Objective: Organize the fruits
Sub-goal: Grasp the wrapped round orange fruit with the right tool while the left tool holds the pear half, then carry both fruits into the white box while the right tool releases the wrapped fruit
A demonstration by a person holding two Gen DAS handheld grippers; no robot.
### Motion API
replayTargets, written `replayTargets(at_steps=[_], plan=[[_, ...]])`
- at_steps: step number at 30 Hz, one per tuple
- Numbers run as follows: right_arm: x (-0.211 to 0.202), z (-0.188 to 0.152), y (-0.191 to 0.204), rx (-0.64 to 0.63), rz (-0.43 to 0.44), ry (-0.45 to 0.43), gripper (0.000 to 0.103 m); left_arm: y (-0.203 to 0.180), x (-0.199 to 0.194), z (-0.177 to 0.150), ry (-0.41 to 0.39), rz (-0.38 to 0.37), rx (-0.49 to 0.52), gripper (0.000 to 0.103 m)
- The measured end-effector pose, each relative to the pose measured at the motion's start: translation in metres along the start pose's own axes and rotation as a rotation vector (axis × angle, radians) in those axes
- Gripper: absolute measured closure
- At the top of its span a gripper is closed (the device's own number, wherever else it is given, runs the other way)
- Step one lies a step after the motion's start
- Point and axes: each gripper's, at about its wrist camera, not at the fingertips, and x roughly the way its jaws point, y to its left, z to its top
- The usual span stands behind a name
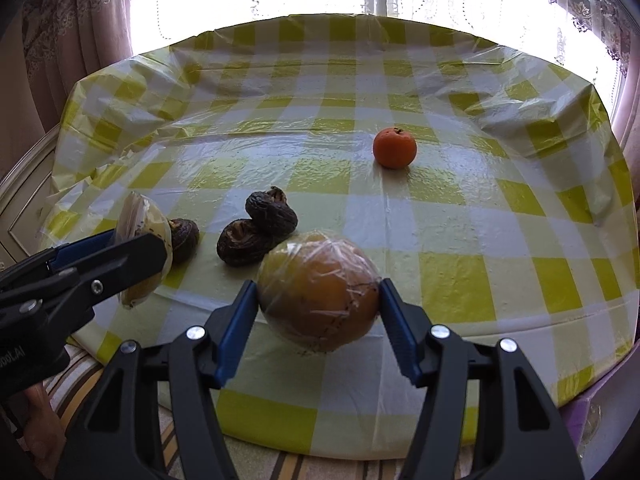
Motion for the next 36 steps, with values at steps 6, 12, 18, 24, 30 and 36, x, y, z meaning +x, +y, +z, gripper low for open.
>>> replayTargets(at_steps=[6, 12, 18, 24, 30, 36], plan=[[-0.022, -0.007, -0.021, 0.051, 0.001, -0.022, 0.041, -0.022, -0.005, 0.003, -0.005, 0.002, 0.053, 0.046], [-0.047, -0.017, -0.051, 0.100, -0.020, -0.050, 0.041, -0.058, -0.003, 0.003, 0.003, -0.029, 0.119, 0.046], [-0.068, -0.030, -0.091, 0.161, -0.058, -0.070, 0.041, -0.097, 0.002, 0.000, 0.015, -0.062, 0.185, 0.046], [-0.092, -0.043, -0.134, 0.226, -0.107, -0.094, 0.041, -0.134, 0.011, -0.006, 0.036, -0.090, 0.248, 0.046], [-0.116, -0.057, -0.186, 0.301, -0.181, -0.115, 0.041, -0.176, 0.024, -0.015, 0.061, -0.129, 0.319, 0.046], [-0.134, -0.077, -0.247, 0.402, -0.273, -0.119, 0.041, -0.221, 0.039, -0.027, 0.093, -0.173, 0.407, 0.046]])
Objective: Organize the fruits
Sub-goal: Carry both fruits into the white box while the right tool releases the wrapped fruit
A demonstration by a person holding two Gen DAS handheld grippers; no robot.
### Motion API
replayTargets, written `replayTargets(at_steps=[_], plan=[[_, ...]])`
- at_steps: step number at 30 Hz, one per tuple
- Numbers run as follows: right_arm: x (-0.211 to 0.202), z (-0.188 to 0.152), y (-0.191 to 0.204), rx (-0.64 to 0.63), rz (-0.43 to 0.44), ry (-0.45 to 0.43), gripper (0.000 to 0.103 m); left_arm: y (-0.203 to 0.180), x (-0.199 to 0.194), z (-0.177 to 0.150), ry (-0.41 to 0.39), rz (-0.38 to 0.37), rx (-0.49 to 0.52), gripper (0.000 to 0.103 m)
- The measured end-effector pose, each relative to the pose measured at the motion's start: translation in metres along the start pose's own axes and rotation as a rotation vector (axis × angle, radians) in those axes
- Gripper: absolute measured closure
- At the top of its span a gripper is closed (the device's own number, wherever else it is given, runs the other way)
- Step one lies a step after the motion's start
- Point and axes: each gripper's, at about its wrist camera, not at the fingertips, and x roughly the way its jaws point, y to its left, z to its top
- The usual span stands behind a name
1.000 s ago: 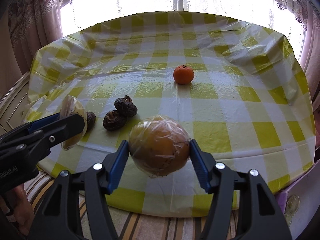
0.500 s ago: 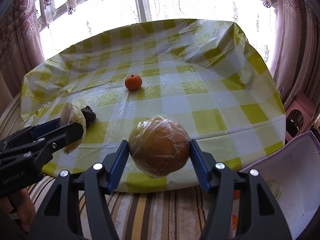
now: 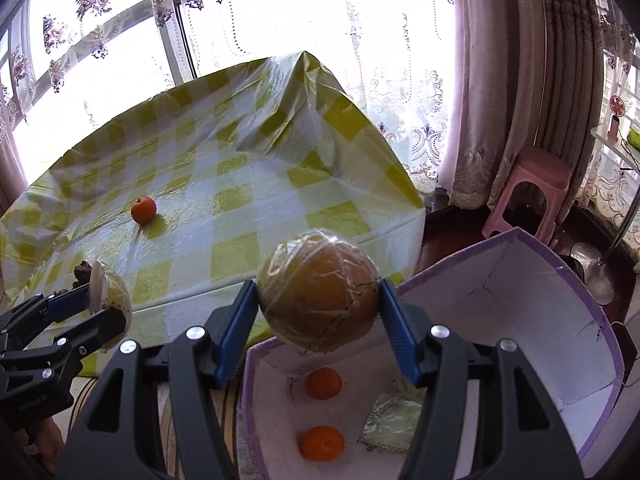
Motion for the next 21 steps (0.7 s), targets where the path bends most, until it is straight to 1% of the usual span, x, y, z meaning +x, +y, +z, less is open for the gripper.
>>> replayTargets(at_steps=[6, 10, 14, 18, 21], plan=[[0.006, -0.002, -0.053, 0.077, -0.096, 0.019, 0.041, -0.047, 0.025, 0.006, 0.034, -0.057, 0.115, 0.046], [0.016, -0.004, -0.082, 0.112, -0.161, 0.053, 0.041, -0.082, 0.047, 0.006, 0.087, -0.100, 0.221, 0.046], [0.029, -0.009, -0.102, 0.129, -0.206, 0.094, 0.041, -0.113, 0.074, 0.000, 0.170, -0.137, 0.336, 0.046], [0.048, -0.013, -0.115, 0.128, -0.239, 0.152, 0.041, -0.136, 0.101, -0.010, 0.281, -0.171, 0.446, 0.046], [0.062, -0.016, -0.120, 0.124, -0.264, 0.201, 0.041, -0.150, 0.120, -0.019, 0.350, -0.155, 0.528, 0.046]])
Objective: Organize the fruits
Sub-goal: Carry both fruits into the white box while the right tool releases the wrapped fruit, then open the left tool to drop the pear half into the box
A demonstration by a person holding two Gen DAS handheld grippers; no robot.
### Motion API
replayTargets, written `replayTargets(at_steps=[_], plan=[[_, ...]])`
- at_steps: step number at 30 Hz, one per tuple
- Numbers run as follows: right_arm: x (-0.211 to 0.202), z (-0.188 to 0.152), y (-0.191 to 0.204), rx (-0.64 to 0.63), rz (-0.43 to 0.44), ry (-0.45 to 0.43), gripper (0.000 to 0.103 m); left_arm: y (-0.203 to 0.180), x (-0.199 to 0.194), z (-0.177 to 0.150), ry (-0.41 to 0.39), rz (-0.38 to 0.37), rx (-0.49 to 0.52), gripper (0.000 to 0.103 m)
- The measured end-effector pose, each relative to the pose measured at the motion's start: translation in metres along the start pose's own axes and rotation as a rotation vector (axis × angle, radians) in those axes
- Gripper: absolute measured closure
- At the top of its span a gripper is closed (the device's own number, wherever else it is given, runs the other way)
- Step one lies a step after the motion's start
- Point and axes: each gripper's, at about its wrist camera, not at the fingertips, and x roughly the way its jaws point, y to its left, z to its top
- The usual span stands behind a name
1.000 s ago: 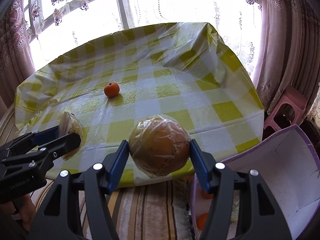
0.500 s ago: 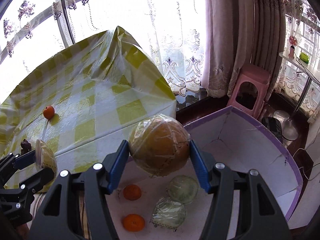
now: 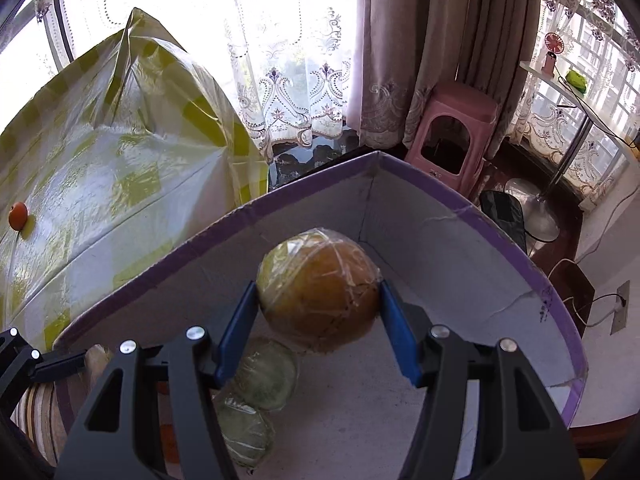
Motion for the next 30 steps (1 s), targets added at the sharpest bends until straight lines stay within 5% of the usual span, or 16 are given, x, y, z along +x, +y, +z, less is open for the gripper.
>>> replayTargets(at_steps=[4, 12, 18, 23, 30], plan=[[0.018, 0.000, 0.001, -0.011, -0.031, 0.049, 0.041, -0.008, 0.023, 0.003, 0.094, -0.017, 0.062, 0.046], [0.046, -0.008, 0.005, -0.019, -0.049, 0.120, 0.041, -0.020, 0.044, 0.007, 0.144, 0.049, 0.141, 0.045], [0.058, -0.010, 0.005, -0.022, -0.051, 0.148, 0.041, -0.026, 0.051, 0.005, 0.157, 0.105, 0.191, 0.045], [0.054, -0.007, 0.005, -0.030, -0.063, 0.128, 0.039, -0.033, 0.049, 0.005, 0.146, 0.084, 0.197, 0.035], [0.037, -0.004, 0.005, -0.023, -0.058, 0.083, 0.026, -0.031, 0.037, 0.004, 0.091, 0.074, 0.175, 0.035]])
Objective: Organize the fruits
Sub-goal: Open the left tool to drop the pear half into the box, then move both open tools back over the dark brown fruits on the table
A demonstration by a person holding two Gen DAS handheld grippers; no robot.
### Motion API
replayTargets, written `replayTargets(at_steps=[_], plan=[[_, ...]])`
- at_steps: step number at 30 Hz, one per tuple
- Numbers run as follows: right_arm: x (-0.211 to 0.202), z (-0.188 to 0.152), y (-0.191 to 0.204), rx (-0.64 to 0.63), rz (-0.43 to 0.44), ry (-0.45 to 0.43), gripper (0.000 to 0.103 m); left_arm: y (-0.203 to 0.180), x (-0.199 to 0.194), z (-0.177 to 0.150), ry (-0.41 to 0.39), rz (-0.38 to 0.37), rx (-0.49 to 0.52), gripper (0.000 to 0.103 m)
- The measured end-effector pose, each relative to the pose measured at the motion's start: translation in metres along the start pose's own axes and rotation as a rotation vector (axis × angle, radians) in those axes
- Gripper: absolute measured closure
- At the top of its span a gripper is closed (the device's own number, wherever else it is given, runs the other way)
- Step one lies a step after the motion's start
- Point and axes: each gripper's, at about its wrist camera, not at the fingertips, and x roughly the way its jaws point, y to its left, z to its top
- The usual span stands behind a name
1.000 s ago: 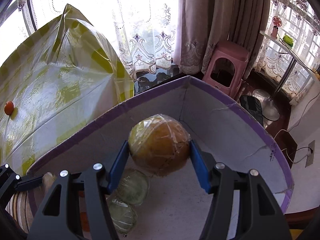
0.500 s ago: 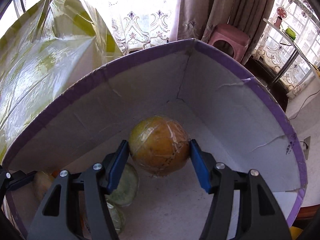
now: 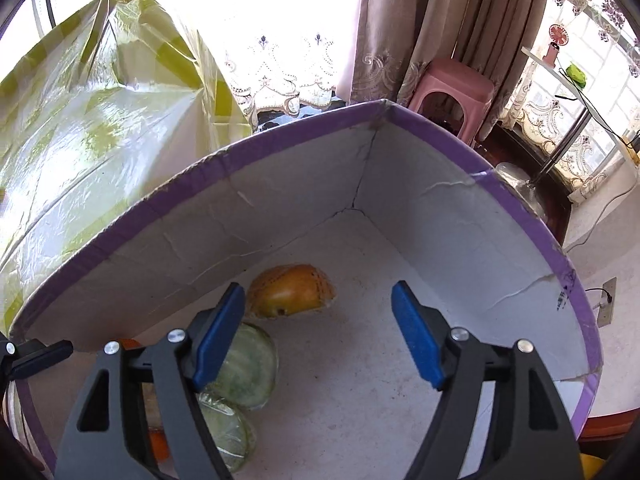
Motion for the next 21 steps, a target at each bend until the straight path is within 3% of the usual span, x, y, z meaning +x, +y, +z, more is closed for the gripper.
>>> replayTargets(at_steps=[12, 21], plan=[[-0.072, 0.003, 0.003, 0.074, 0.052, -0.194, 0.019, 0.038, -0.055, -0.028, -0.156, 0.013, -0.116, 0.030], [-0.106, 0.003, 0.053, 0.005, 0.164, -0.256, 0.019, 0.097, -0.100, -0.070, -0.290, 0.065, -0.323, 0.030]])
